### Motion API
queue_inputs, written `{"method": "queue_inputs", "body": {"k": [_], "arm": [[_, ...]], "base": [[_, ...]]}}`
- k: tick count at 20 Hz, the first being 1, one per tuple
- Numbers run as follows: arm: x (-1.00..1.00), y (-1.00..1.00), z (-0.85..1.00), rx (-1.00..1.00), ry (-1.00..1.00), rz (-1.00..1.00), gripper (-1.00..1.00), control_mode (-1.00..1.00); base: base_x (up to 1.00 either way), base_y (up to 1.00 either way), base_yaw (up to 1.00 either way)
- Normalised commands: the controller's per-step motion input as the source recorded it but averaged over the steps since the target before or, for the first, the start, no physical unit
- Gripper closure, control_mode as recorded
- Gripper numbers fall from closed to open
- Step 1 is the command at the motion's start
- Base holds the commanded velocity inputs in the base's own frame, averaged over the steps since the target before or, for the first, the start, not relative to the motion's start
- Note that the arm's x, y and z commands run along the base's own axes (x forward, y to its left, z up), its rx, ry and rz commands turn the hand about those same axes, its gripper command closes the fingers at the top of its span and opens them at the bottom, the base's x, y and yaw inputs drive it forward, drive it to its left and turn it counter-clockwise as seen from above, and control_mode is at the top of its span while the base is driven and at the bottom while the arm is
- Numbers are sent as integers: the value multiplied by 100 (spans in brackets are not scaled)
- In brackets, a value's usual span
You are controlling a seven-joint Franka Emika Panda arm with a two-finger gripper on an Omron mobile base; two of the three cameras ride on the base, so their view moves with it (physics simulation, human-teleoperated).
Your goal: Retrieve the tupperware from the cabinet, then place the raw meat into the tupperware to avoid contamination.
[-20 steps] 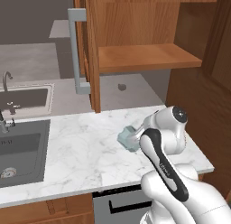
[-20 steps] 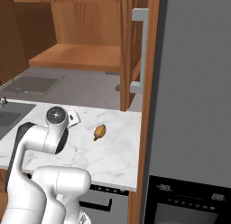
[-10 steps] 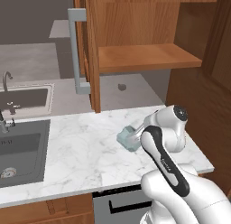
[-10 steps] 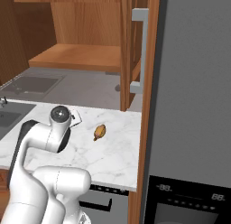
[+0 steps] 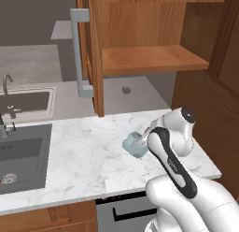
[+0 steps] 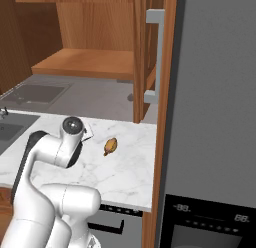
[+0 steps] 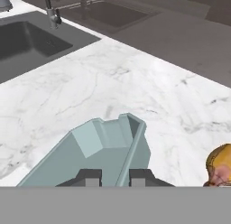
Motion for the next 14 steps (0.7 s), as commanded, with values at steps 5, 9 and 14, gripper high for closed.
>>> {"method": "queue_inputs", "body": {"k": [5,9,14], "arm": [[45,34,-26,1,-1,-5,100,-100],[58,37,-23,0,0,-4,100,-100],[31,12,-10,0,0,0,100,-100]], "base": [[0,0,0],[0,0,0],[0,0,0]]}}
